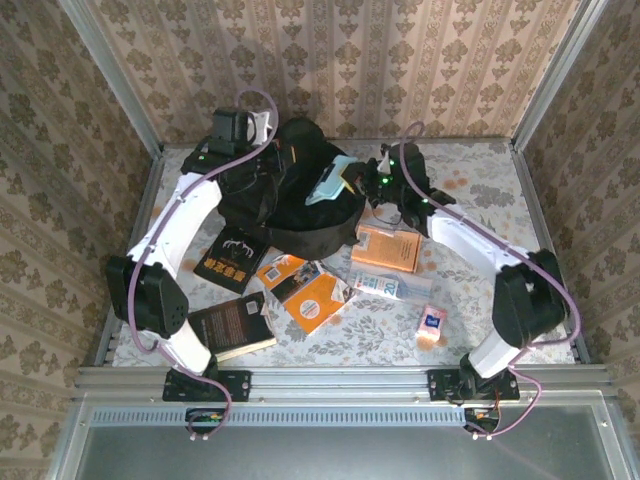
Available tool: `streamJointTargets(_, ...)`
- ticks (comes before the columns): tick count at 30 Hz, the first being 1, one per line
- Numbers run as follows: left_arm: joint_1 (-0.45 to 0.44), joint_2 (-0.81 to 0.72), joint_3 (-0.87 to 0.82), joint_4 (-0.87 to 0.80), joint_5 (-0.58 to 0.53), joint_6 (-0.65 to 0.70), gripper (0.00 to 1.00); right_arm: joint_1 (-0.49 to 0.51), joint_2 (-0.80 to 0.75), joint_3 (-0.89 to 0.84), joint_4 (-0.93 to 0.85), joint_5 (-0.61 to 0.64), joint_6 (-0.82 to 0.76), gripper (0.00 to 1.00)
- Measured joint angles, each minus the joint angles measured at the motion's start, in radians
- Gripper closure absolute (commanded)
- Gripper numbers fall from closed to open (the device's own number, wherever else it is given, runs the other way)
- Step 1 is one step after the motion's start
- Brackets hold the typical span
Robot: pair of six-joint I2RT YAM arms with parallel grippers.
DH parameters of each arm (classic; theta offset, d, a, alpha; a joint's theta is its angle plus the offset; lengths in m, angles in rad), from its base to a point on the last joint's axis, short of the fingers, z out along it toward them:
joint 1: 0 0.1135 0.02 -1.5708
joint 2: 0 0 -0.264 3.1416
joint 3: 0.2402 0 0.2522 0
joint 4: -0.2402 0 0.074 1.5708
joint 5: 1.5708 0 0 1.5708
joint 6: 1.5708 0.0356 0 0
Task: Pack the student bag
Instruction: Place the loose stationery in the student bag.
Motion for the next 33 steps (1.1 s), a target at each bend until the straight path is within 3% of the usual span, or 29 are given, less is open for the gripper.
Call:
streamJointTargets(8, 0.002, 0.002, 0.089, -0.041, 0.039, -0.001, 1.00, 0.009, 0.169, -0.021, 0.283, 0.001, 0.106, 1.00)
streamJointTargets(18, -0.019, 0.008, 0.134, -0.067, 0.061, -0.001, 1.00, 0.074, 0.341, 0.232, 0.212, 0.017, 0.092, 0.95)
streamJointTargets(25, -0.028, 0.019, 0.137, -0.048, 0.085, -0.001, 1.00, 0.139, 0.435, 0.444, 0.014, 0.069, 0.082, 0.77)
streamJointTargets(29, -0.028, 0.019, 0.137, -0.043, 0.087, 0.001, 1.00, 0.156, 0.496, 0.490, 0.053, 0.060, 0.143, 0.47)
streamJointTargets(33, -0.019, 0.014, 0.114, -0.031, 0.085, 0.009, 1.00, 0.167, 0.523, 0.494, 0.058, 0.037, 0.130, 0.33)
